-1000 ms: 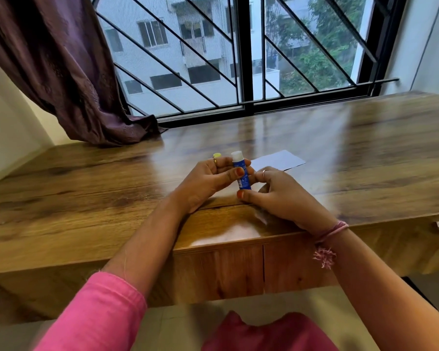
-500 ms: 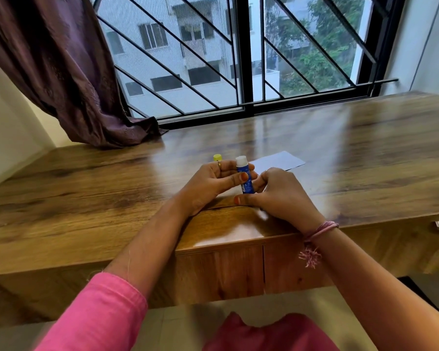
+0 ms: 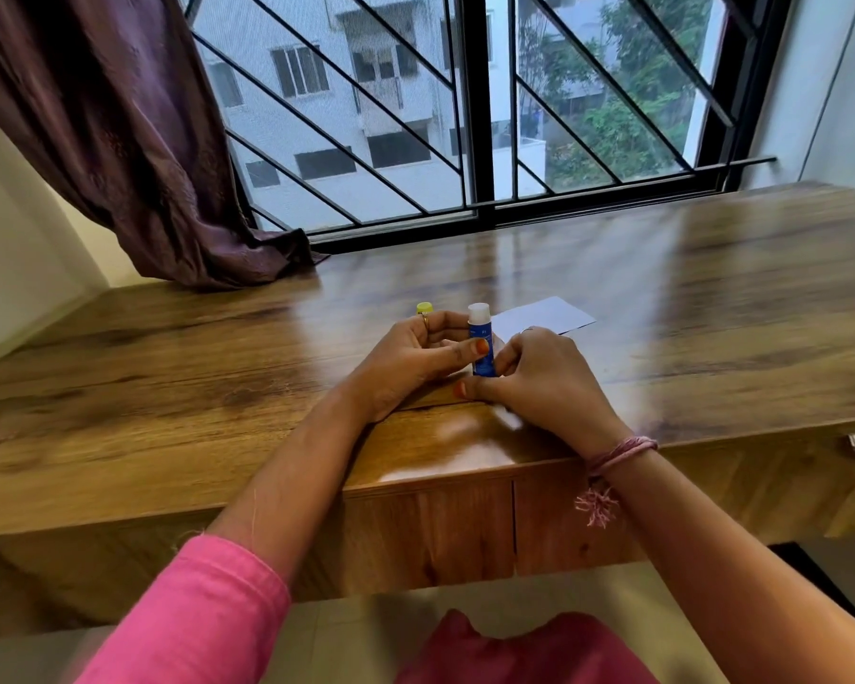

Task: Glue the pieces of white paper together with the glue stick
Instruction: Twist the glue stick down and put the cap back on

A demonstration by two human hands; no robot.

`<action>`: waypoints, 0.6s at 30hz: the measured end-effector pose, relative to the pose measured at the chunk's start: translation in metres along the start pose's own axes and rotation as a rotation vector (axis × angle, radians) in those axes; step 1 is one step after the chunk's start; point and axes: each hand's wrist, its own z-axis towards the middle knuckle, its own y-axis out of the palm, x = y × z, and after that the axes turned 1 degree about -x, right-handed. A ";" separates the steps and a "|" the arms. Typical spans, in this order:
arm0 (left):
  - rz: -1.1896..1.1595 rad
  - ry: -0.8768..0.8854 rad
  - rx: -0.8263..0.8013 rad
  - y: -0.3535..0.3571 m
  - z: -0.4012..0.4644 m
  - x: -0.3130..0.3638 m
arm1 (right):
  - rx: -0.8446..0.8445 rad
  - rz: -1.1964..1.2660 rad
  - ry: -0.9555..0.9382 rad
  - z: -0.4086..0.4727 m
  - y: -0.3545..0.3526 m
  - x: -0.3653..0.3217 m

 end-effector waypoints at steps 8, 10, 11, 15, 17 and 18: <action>0.081 0.000 0.046 0.001 0.000 0.002 | -0.002 0.015 -0.006 0.000 0.000 0.000; 0.061 -0.009 0.064 -0.002 0.000 0.001 | -0.036 0.014 -0.021 0.001 0.000 0.001; 0.035 -0.010 0.082 -0.005 0.000 0.002 | -0.061 0.013 -0.026 0.002 0.000 0.001; -0.094 0.045 0.248 -0.015 0.001 0.005 | -0.193 -0.008 -0.024 0.011 -0.007 0.004; -0.119 0.068 0.350 -0.019 0.003 0.006 | -0.252 0.066 0.017 0.022 -0.012 0.005; -0.124 0.073 0.394 -0.021 0.004 0.006 | -0.273 0.117 0.039 0.029 -0.014 0.004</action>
